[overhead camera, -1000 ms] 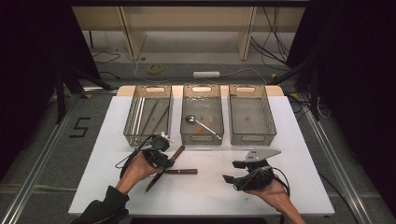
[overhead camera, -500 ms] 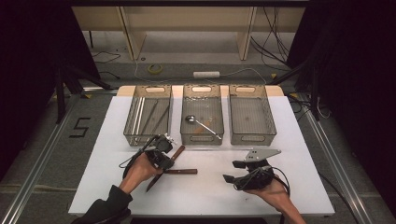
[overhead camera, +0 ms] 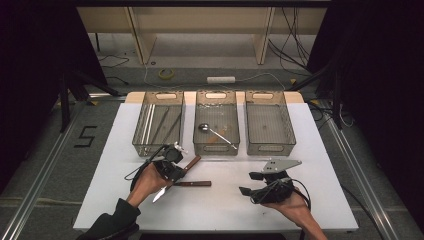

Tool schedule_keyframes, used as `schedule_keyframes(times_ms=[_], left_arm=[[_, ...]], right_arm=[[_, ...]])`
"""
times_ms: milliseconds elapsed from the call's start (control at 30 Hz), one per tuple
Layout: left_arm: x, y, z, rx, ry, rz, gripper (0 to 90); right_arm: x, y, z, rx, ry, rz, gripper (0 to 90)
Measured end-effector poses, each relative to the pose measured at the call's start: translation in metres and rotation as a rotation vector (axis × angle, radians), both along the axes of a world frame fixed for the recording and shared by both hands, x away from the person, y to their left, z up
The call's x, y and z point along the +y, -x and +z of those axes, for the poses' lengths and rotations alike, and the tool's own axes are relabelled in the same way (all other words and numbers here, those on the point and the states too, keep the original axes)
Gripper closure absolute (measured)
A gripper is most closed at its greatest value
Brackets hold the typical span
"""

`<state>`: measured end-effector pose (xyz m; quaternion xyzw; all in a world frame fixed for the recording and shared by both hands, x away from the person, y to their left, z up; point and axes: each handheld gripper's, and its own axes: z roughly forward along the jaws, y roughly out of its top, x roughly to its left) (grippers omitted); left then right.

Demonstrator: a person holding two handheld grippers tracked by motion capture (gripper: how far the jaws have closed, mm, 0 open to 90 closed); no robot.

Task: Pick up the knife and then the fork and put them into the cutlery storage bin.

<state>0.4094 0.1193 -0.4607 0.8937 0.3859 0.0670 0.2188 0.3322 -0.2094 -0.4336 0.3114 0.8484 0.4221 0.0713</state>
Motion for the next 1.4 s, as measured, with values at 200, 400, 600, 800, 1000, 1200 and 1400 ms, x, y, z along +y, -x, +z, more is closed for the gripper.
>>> schedule_keyframes(times_ms=[200,400,600,800,1000,1200,1400], left_arm=[[0.000,0.005,0.005,-0.009,0.024,-0.026,76.2],[-0.002,0.011,0.006,-0.008,0.045,-0.063,76.1],[-0.004,0.016,0.008,-0.009,0.052,-0.096,76.1],[-0.005,0.019,0.008,-0.011,0.060,-0.114,76.1],[-0.007,0.022,0.009,-0.011,0.061,-0.147,76.1],[-0.011,0.026,0.010,-0.015,0.057,-0.178,76.1],[-0.015,0.030,0.012,-0.014,0.057,-0.221,76.1]], right_arm=[[0.003,0.001,0.001,-0.013,0.002,0.012,37.1],[0.015,-0.002,0.007,-0.065,0.014,0.060,36.8],[0.042,-0.013,0.012,-0.144,0.060,0.122,36.6],[0.075,-0.028,0.009,-0.193,0.135,0.197,36.6],[0.095,-0.046,0.005,-0.211,0.200,0.255,36.4],[0.099,-0.060,-0.001,-0.184,0.235,0.284,35.0],[0.101,-0.064,-0.010,-0.153,0.262,0.313,34.7]])
